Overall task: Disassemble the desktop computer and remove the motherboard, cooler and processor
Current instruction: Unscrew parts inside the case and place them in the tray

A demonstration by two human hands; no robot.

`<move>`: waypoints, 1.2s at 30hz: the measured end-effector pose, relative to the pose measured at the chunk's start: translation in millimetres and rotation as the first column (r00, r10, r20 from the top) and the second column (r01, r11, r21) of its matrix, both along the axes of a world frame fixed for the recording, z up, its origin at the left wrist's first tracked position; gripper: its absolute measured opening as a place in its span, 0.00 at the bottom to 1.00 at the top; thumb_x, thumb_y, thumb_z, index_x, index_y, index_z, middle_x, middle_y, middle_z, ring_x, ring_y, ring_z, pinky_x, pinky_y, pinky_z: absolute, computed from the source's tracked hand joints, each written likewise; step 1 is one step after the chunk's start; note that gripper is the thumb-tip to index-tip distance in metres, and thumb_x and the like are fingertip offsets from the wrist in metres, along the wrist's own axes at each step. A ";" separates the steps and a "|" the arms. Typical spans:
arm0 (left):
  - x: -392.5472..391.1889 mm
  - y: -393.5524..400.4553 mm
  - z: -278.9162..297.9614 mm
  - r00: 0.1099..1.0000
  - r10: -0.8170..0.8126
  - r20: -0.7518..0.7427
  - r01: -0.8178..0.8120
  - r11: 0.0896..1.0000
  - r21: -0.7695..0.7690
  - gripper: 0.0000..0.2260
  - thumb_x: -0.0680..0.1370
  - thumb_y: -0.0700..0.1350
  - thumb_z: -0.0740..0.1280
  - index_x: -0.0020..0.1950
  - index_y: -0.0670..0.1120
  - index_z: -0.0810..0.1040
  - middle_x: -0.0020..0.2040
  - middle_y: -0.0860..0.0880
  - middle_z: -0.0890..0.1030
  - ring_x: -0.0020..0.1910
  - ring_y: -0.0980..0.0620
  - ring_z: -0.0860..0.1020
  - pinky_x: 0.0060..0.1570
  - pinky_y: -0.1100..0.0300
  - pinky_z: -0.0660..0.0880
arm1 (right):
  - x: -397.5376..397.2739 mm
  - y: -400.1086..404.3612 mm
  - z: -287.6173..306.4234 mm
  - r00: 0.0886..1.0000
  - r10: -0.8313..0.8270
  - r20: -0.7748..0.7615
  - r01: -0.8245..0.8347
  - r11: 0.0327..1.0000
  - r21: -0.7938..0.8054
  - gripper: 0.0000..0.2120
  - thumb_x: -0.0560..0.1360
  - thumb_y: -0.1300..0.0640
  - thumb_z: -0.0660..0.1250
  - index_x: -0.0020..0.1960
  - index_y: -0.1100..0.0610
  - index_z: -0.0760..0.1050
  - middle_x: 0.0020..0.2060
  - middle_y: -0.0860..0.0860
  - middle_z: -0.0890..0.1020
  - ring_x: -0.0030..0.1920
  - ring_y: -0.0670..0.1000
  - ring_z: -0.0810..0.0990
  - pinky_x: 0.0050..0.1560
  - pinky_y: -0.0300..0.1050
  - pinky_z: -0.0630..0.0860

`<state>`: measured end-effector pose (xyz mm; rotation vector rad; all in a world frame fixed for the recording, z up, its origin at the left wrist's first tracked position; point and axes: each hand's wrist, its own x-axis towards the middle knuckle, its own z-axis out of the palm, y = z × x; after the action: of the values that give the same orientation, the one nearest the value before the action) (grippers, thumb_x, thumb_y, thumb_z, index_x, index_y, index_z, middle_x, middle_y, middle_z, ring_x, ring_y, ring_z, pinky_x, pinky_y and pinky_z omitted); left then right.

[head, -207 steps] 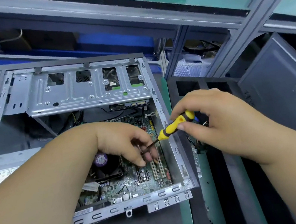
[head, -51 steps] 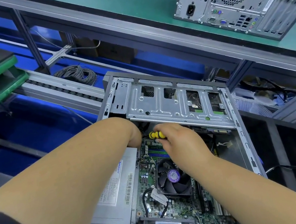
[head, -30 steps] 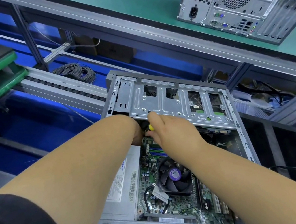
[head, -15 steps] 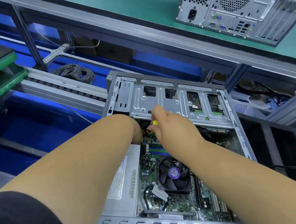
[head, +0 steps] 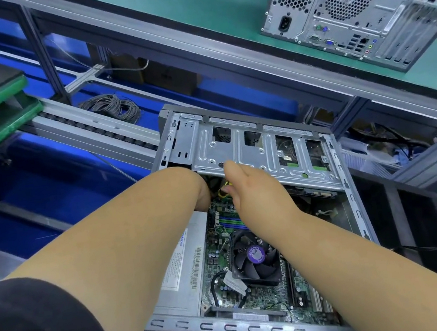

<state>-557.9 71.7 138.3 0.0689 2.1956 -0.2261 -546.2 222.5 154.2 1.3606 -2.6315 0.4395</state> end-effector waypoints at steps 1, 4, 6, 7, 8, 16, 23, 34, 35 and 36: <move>-0.4 0.0 -0.5 1.000 -0.001 -0.003 0.000 1.000 -0.002 0.10 0.81 0.45 0.57 0.58 0.46 0.75 0.39 0.49 0.72 0.44 0.47 0.73 0.49 0.54 0.72 | 0.0 0.5 -0.6 1.000 0.008 0.000 -0.008 1.000 -0.002 0.06 0.76 0.66 0.67 0.48 0.62 0.70 0.33 0.51 0.65 0.31 0.56 0.64 0.30 0.47 0.59; -1.3 -0.4 -2.5 1.000 -0.007 -0.008 0.007 1.000 -0.008 0.14 0.81 0.46 0.57 0.63 0.45 0.75 0.45 0.47 0.74 0.47 0.47 0.74 0.53 0.52 0.73 | -0.1 1.8 -1.6 1.000 0.026 -0.002 -0.026 1.000 -0.005 0.08 0.75 0.67 0.67 0.45 0.60 0.68 0.33 0.51 0.65 0.32 0.56 0.64 0.29 0.48 0.62; -0.9 0.3 -2.6 1.000 -0.015 -0.021 0.014 1.000 -0.016 0.14 0.80 0.46 0.58 0.64 0.45 0.74 0.50 0.46 0.74 0.48 0.46 0.74 0.55 0.51 0.74 | -0.2 2.9 -2.1 0.999 0.037 0.008 -0.037 0.999 0.005 0.09 0.74 0.68 0.67 0.46 0.60 0.68 0.33 0.51 0.65 0.32 0.56 0.64 0.29 0.49 0.65; -0.8 0.4 -2.3 0.999 -0.020 -0.025 0.020 1.000 -0.019 0.14 0.80 0.47 0.58 0.64 0.45 0.74 0.51 0.46 0.74 0.48 0.46 0.74 0.56 0.51 0.74 | -0.4 3.0 -2.1 0.999 0.042 0.009 -0.042 0.999 0.019 0.10 0.73 0.69 0.67 0.46 0.60 0.68 0.33 0.51 0.65 0.32 0.56 0.64 0.29 0.49 0.65; -0.5 0.3 -2.1 0.999 -0.026 -0.029 0.025 0.999 -0.023 0.14 0.81 0.47 0.58 0.64 0.45 0.74 0.51 0.46 0.74 0.48 0.47 0.74 0.56 0.51 0.74 | -0.7 2.4 -1.7 0.999 0.046 0.005 -0.047 0.998 0.037 0.12 0.72 0.71 0.67 0.45 0.59 0.66 0.33 0.51 0.64 0.32 0.56 0.63 0.29 0.49 0.64; 0.7 -1.2 -4.9 0.998 -0.020 -0.059 0.020 1.000 -0.001 0.10 0.80 0.47 0.59 0.55 0.44 0.76 0.50 0.47 0.76 0.47 0.47 0.73 0.53 0.53 0.74 | -2.5 -6.7 7.3 0.987 0.151 -0.063 -0.141 0.980 0.143 0.25 0.65 0.75 0.68 0.45 0.53 0.57 0.34 0.50 0.62 0.33 0.55 0.62 0.35 0.45 0.56; -1.0 -2.4 -6.1 0.996 -0.071 -0.062 0.071 0.997 -0.003 0.12 0.79 0.46 0.59 0.60 0.44 0.73 0.50 0.45 0.75 0.46 0.45 0.71 0.52 0.53 0.72 | -4.1 -7.5 15.9 0.985 0.170 -0.032 -0.158 0.960 0.229 0.21 0.60 0.76 0.57 0.50 0.60 0.69 0.41 0.53 0.67 0.40 0.54 0.61 0.41 0.47 0.56; -1.1 -2.9 -2.3 1.000 -0.020 -0.009 0.020 1.000 -0.006 0.17 0.79 0.47 0.60 0.66 0.45 0.73 0.52 0.45 0.75 0.47 0.46 0.74 0.56 0.50 0.75 | -3.9 -5.8 13.9 0.999 0.040 -0.026 -0.034 0.981 0.191 0.07 0.80 0.57 0.62 0.54 0.60 0.69 0.43 0.55 0.74 0.42 0.58 0.70 0.39 0.51 0.65; -0.8 -2.2 -2.1 0.999 -0.041 0.005 0.041 0.999 -0.021 0.17 0.79 0.47 0.59 0.68 0.45 0.72 0.50 0.46 0.75 0.47 0.46 0.74 0.56 0.51 0.74 | -3.5 -6.4 13.3 1.000 -0.003 -0.026 0.008 0.982 0.189 0.09 0.81 0.54 0.62 0.54 0.60 0.68 0.40 0.53 0.72 0.40 0.58 0.70 0.35 0.49 0.62; -1.0 -1.8 -2.1 0.999 -0.048 0.011 0.049 0.999 -0.025 0.18 0.80 0.47 0.59 0.69 0.45 0.71 0.49 0.46 0.75 0.48 0.47 0.74 0.55 0.51 0.74 | -2.8 -6.9 12.3 0.998 -0.041 -0.043 0.049 0.980 0.194 0.11 0.81 0.52 0.62 0.54 0.59 0.66 0.37 0.52 0.70 0.37 0.58 0.69 0.32 0.47 0.58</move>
<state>-558.9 69.8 136.2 0.1092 2.1817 -0.2800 -549.0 215.6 166.5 1.3442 -2.7271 0.1499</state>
